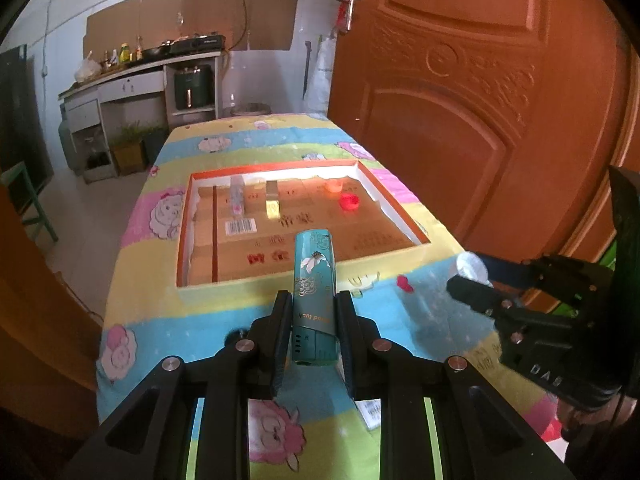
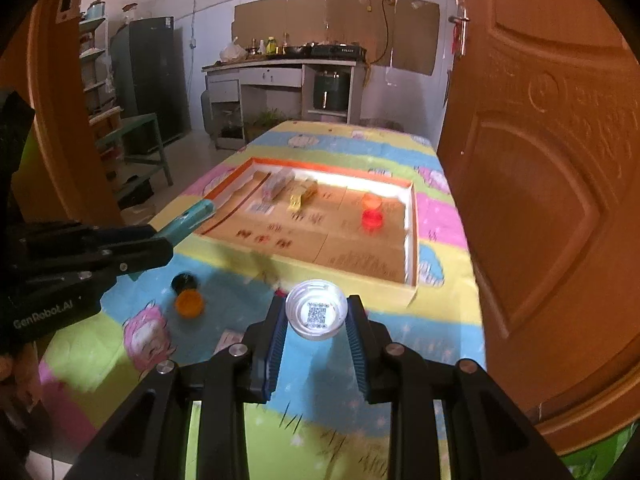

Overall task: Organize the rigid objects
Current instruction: 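Carry the teal bottle and white cap into the box tray and open both tools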

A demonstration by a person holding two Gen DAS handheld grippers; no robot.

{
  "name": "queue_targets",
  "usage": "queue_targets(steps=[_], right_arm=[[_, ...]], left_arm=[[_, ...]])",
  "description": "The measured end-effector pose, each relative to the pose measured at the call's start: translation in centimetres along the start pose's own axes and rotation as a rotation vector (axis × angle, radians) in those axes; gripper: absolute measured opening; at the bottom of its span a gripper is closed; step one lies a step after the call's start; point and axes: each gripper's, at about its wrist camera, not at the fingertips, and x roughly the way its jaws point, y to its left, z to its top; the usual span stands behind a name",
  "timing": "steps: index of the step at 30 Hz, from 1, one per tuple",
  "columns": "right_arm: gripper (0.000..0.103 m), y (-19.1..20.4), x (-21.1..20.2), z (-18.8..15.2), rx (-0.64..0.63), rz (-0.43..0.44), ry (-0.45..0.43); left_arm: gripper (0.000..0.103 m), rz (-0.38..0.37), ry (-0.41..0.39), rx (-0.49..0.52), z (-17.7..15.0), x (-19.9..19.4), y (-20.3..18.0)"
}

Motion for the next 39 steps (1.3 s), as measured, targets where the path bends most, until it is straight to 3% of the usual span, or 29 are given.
queue_targets(steps=[15, 23, 39], right_arm=[[0.03, -3.0, 5.4, 6.9, 0.011, 0.015, 0.0], [0.03, -4.3, 10.3, 9.5, 0.058, 0.084, 0.053], [0.03, -4.8, 18.2, 12.1, 0.084, 0.114, 0.128]], left_arm=[[0.023, 0.04, 0.036, -0.011, 5.2, 5.4, 3.5], [0.023, 0.04, 0.09, -0.037, 6.2, 8.9, 5.5], [0.023, 0.044, 0.166, -0.034, 7.0, 14.9, 7.2]])
